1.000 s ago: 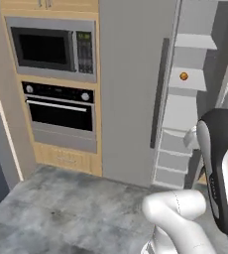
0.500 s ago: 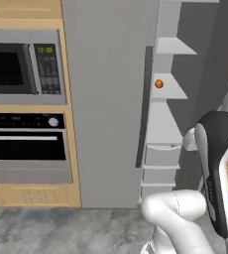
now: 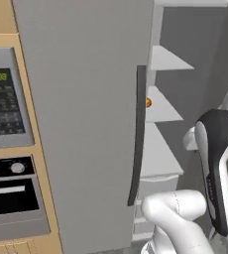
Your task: Take the fish, mushroom, and peach from the freezer and place them in the bowl on the counter.
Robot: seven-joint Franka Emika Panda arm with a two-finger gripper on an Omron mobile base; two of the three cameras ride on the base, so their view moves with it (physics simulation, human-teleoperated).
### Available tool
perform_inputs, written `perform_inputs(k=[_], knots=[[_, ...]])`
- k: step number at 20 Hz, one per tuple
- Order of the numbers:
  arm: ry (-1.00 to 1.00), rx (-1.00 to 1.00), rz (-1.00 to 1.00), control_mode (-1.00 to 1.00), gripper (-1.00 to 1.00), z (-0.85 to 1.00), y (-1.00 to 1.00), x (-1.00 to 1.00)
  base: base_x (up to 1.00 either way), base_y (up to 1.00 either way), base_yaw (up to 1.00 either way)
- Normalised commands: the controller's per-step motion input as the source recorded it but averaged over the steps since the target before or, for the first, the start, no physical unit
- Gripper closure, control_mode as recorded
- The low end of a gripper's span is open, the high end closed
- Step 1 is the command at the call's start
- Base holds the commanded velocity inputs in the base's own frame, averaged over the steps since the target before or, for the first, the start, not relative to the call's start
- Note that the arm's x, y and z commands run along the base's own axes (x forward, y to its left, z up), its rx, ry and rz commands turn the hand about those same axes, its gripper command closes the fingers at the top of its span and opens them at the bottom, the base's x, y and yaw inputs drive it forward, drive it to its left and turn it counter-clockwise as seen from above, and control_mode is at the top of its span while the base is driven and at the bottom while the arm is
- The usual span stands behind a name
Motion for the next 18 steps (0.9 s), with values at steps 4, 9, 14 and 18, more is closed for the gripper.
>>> perform_inputs(k=[4,9,14,18], knots=[[0.00,0.00,0.00,1.00,-1.00,0.00,0.00,0.00,0.33,0.21,-0.36],[0.00,0.00,0.00,1.00,-1.00,0.00,0.00,0.00,0.23,0.18,-0.22],[0.00,0.00,0.00,1.00,-1.00,0.00,0.00,0.00,0.43,0.33,0.00],[0.00,0.00,0.00,1.00,-1.00,0.00,0.00,0.00,0.44,0.09,0.02]])
